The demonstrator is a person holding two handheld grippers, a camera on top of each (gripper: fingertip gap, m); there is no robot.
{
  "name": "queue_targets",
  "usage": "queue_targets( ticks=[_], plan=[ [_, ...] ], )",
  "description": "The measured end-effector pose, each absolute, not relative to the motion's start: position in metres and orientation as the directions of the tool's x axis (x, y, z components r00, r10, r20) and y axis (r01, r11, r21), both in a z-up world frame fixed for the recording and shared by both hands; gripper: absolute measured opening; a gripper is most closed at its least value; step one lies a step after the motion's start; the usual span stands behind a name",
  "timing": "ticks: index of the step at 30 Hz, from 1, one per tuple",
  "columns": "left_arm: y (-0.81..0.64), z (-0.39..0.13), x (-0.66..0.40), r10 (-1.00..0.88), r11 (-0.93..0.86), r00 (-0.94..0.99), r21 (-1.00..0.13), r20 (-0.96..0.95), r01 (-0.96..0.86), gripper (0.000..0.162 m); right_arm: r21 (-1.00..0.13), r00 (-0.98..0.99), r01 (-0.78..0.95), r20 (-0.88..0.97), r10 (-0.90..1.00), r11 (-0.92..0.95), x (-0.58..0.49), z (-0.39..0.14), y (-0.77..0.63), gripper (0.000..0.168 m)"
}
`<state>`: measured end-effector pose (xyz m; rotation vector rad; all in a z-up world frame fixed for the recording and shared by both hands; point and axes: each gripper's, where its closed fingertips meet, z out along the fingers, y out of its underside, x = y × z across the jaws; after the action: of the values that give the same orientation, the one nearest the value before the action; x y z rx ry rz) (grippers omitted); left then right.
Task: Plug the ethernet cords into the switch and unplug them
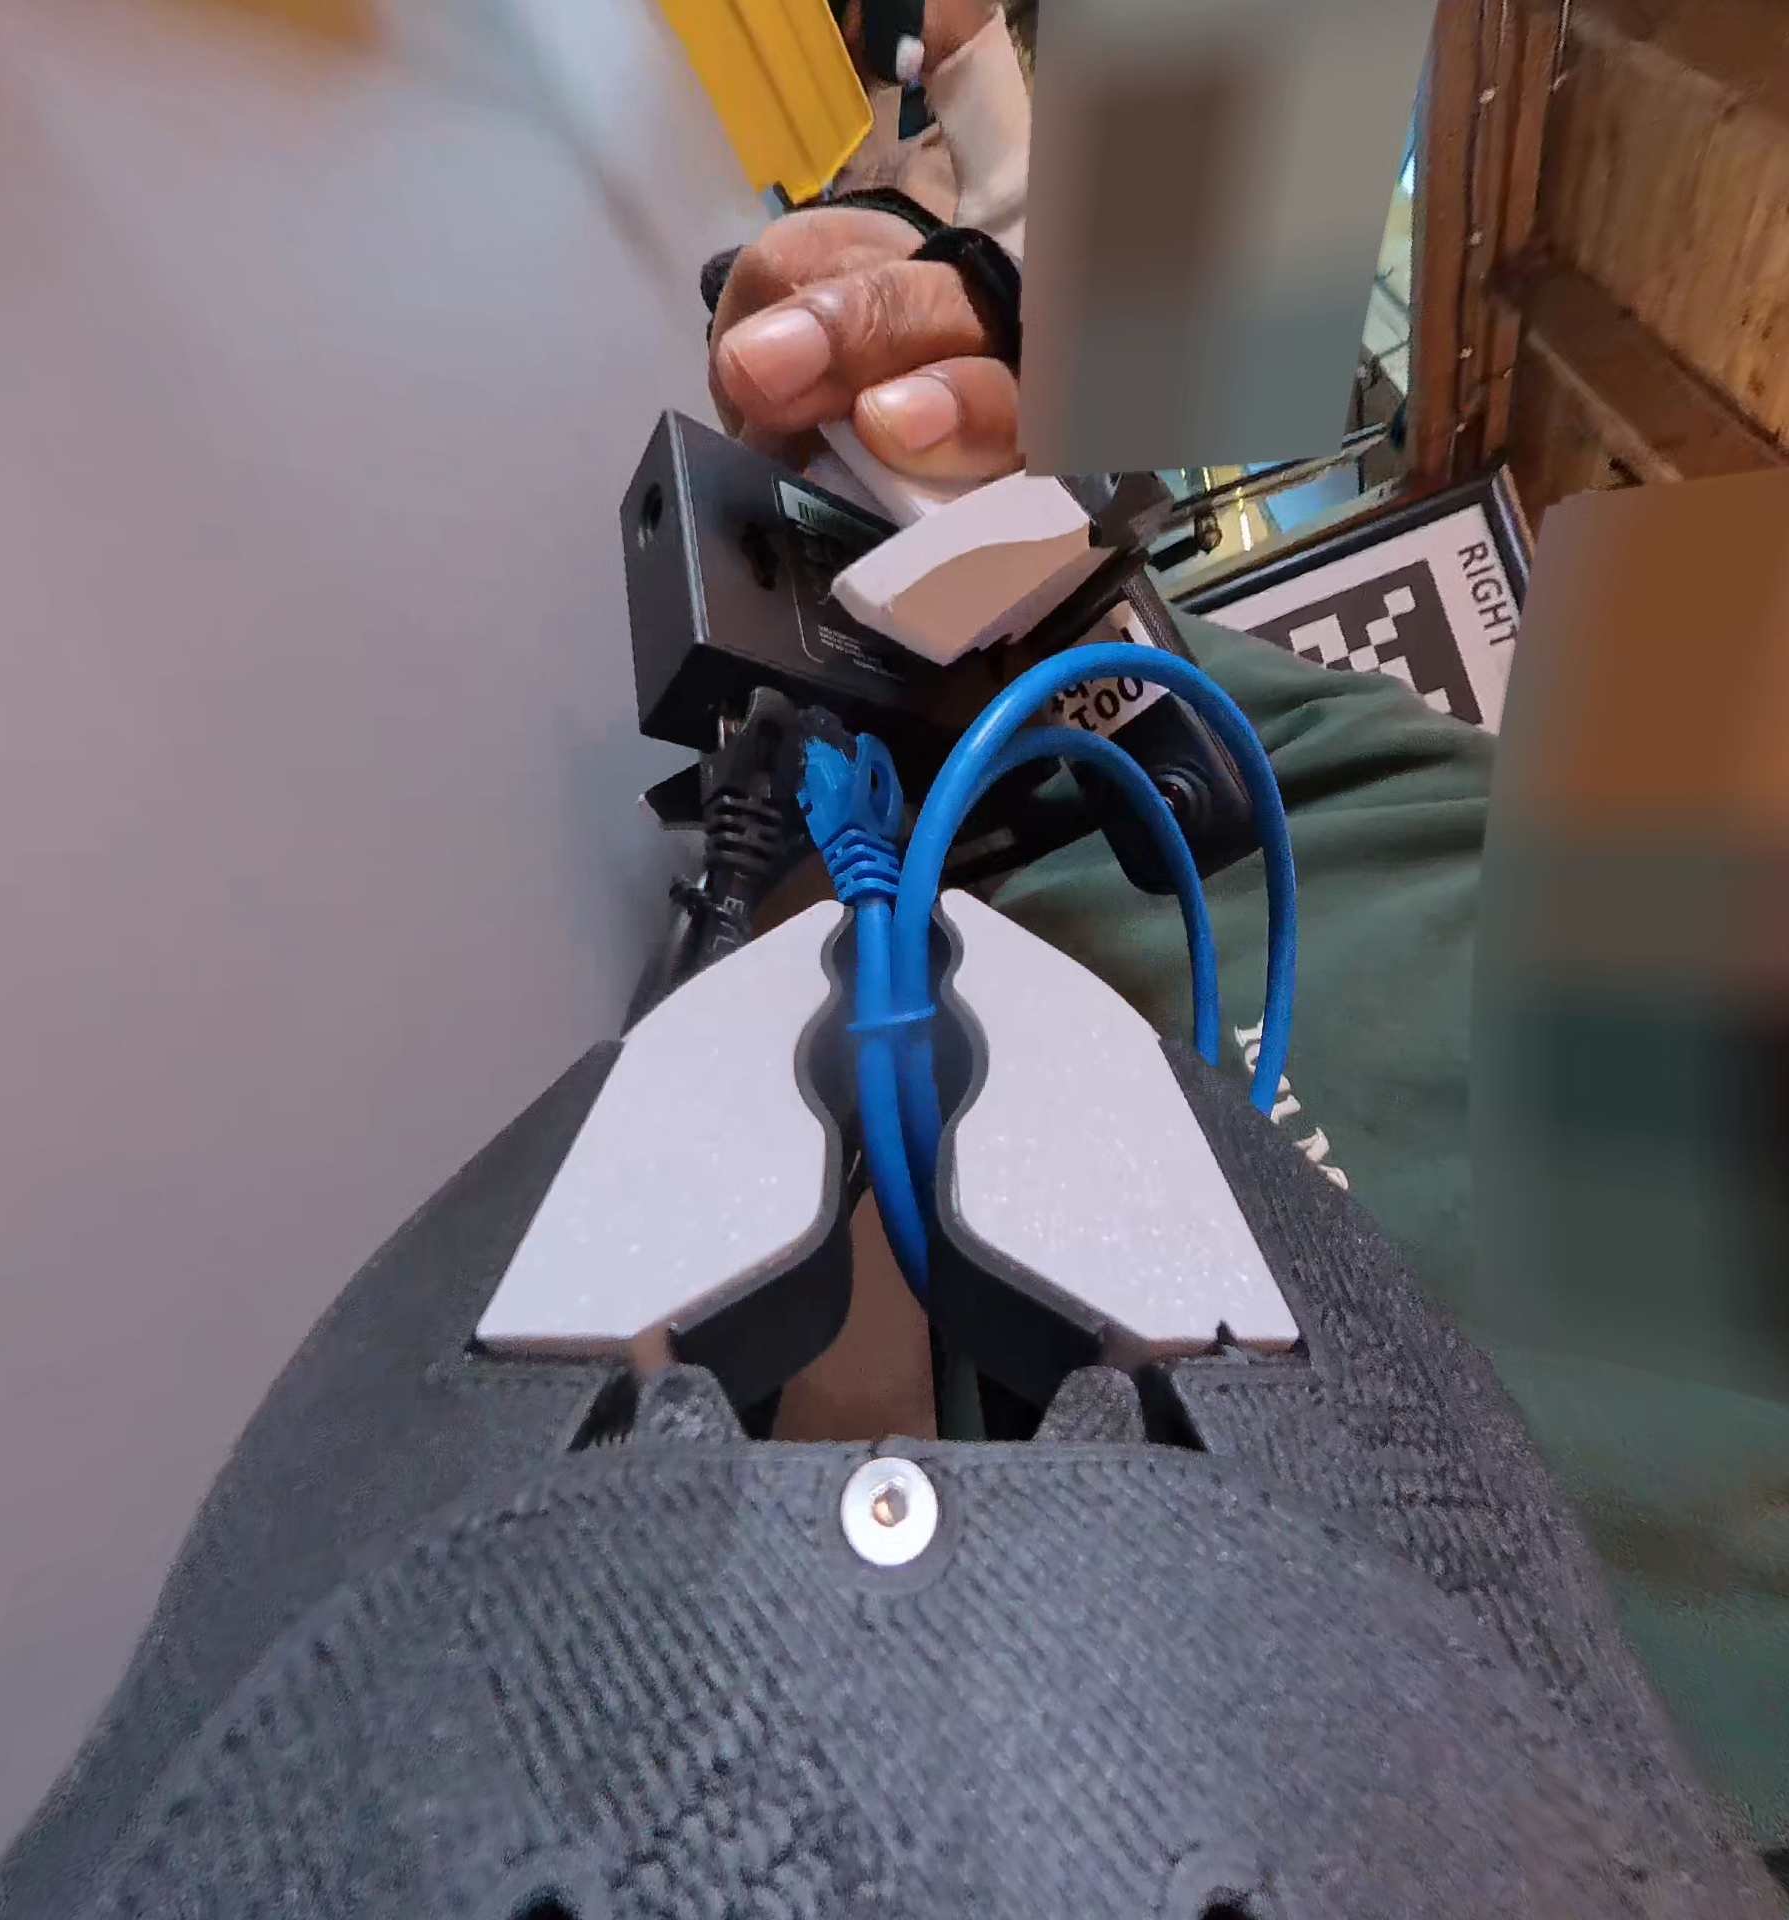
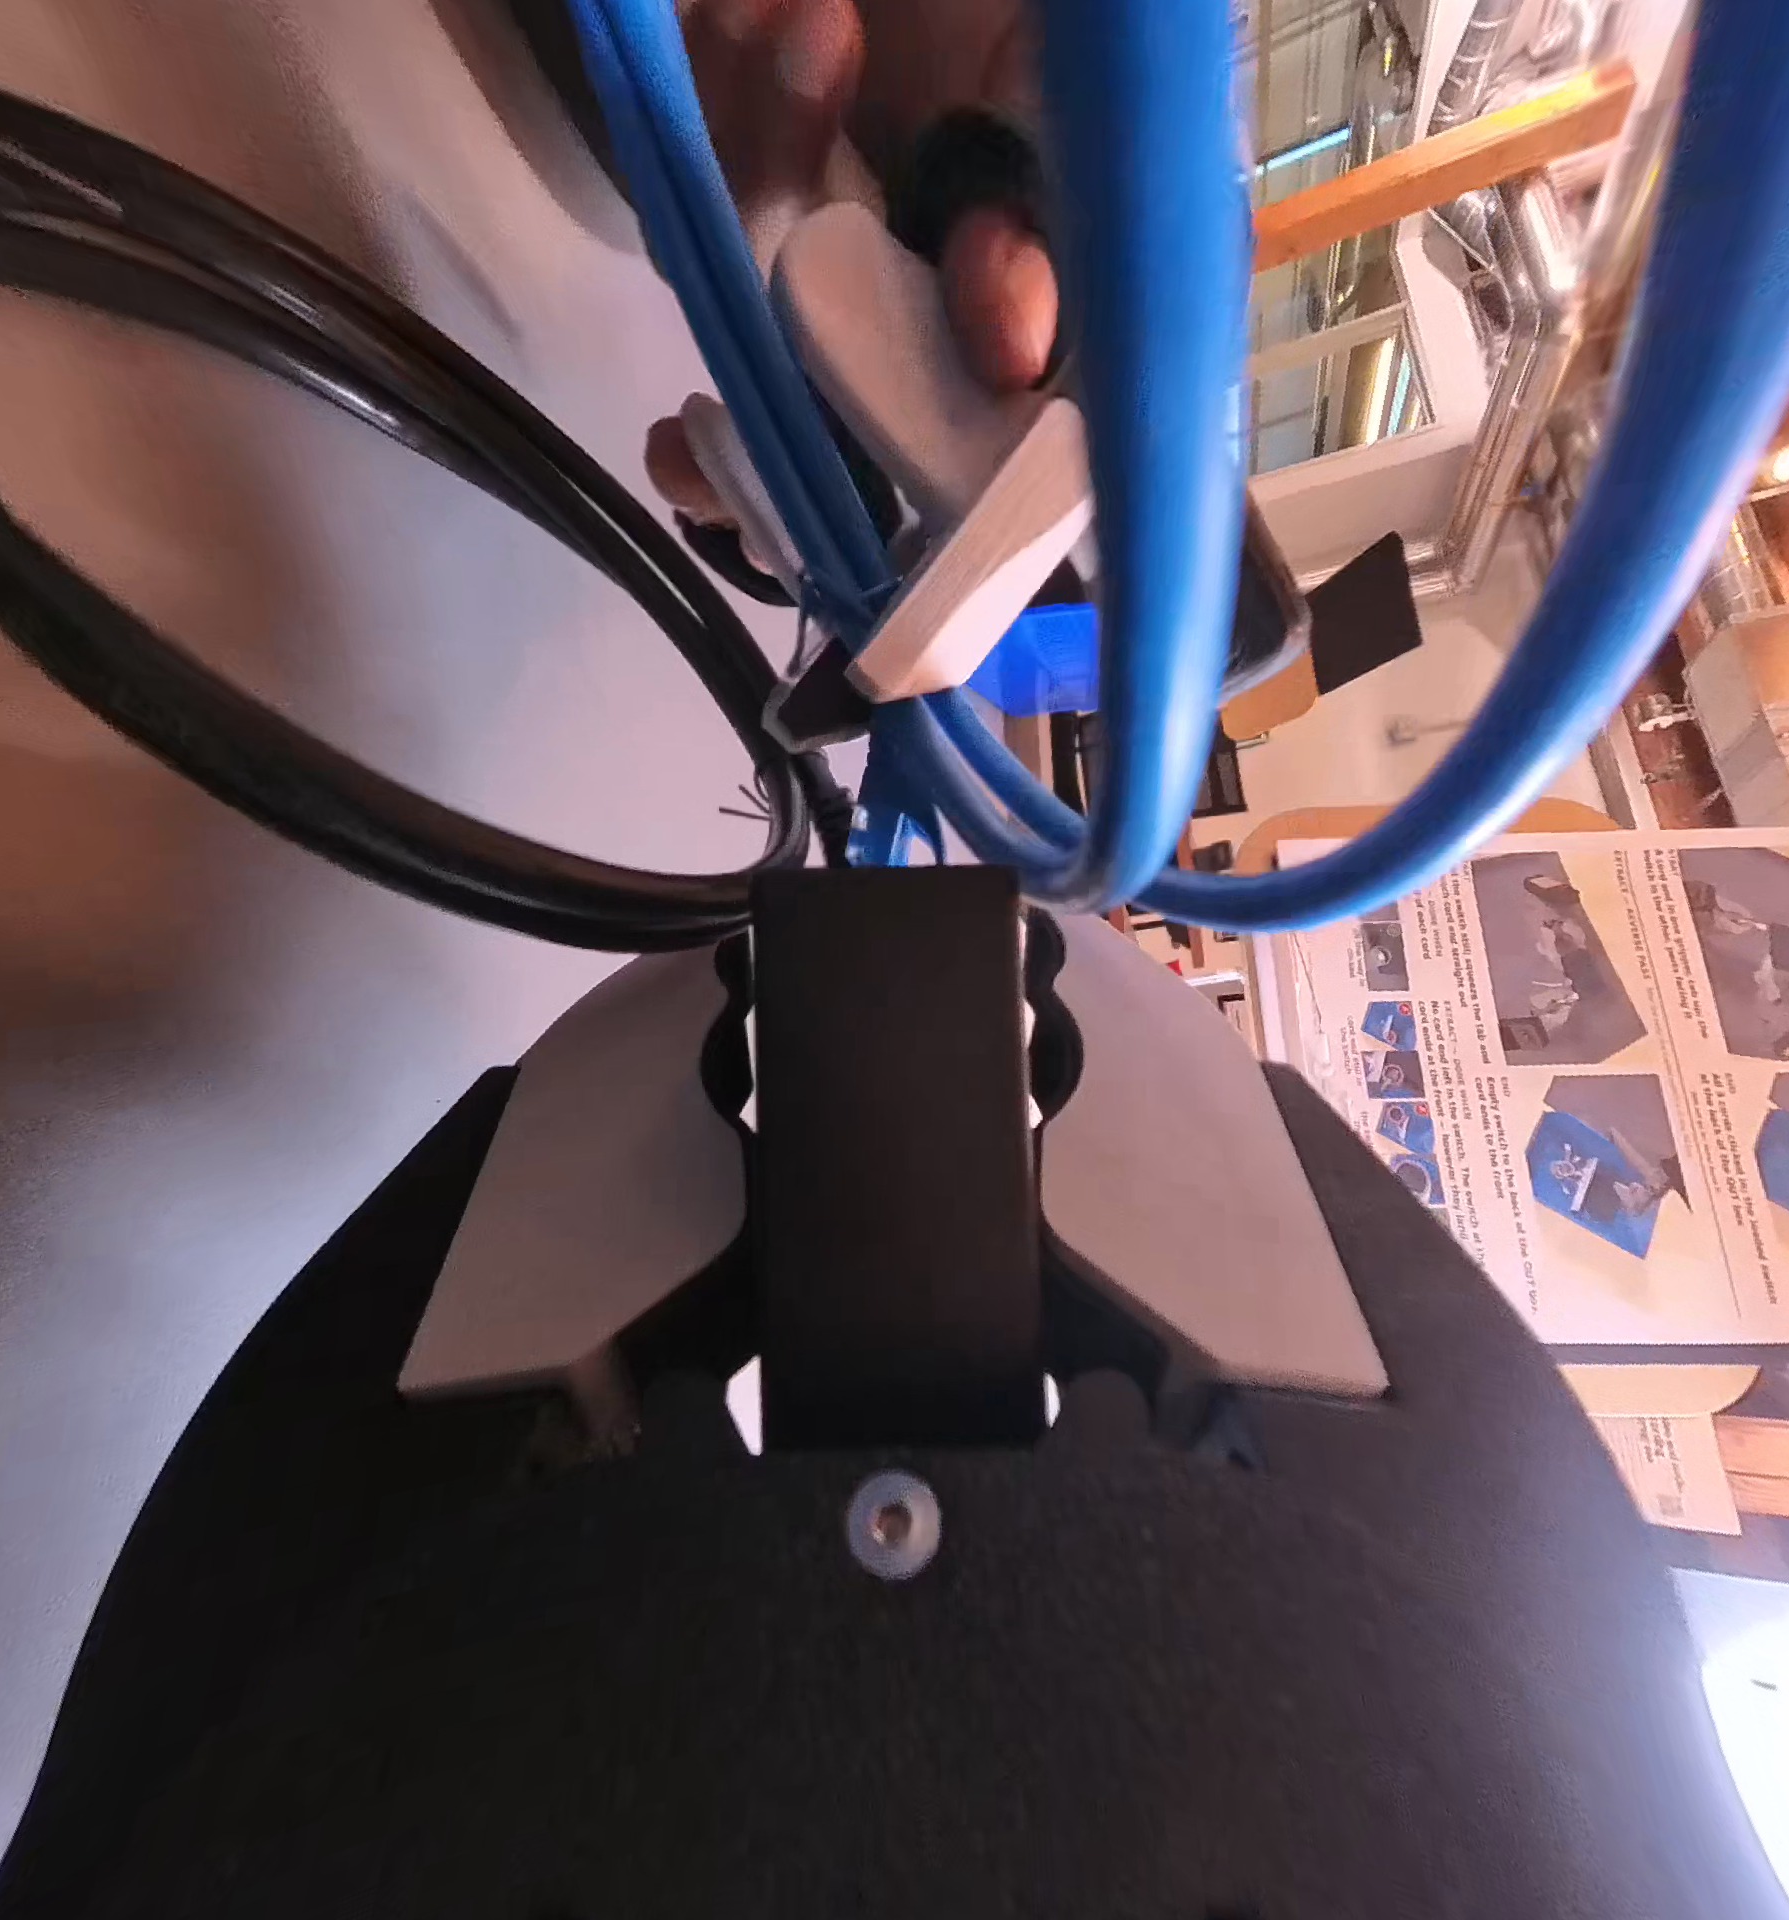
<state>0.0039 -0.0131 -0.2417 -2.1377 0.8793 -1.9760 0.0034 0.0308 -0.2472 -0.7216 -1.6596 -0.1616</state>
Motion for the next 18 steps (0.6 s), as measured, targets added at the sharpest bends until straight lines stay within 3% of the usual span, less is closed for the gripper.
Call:
queue_targets(
  ticks=[12, 18],
  plan=[
    [-0.016, -0.248, 0.006, -0.500, -0.802, 0.011, -0.458, 0.866, -0.384, 0.013, -0.323, -0.054, 0.461, 0.919, 0.390, 0.827, -0.005, -0.241, 0.013, 0.051],
    [-0.039, -0.250, 0.008, -0.456, -0.757, -0.046, -0.415, 0.889, -0.504, 0.012, -0.273, -0.086, 0.441, 0.935, 0.343, 0.855, -0.007, -0.242, 0.007, 0.051]
  ],
)
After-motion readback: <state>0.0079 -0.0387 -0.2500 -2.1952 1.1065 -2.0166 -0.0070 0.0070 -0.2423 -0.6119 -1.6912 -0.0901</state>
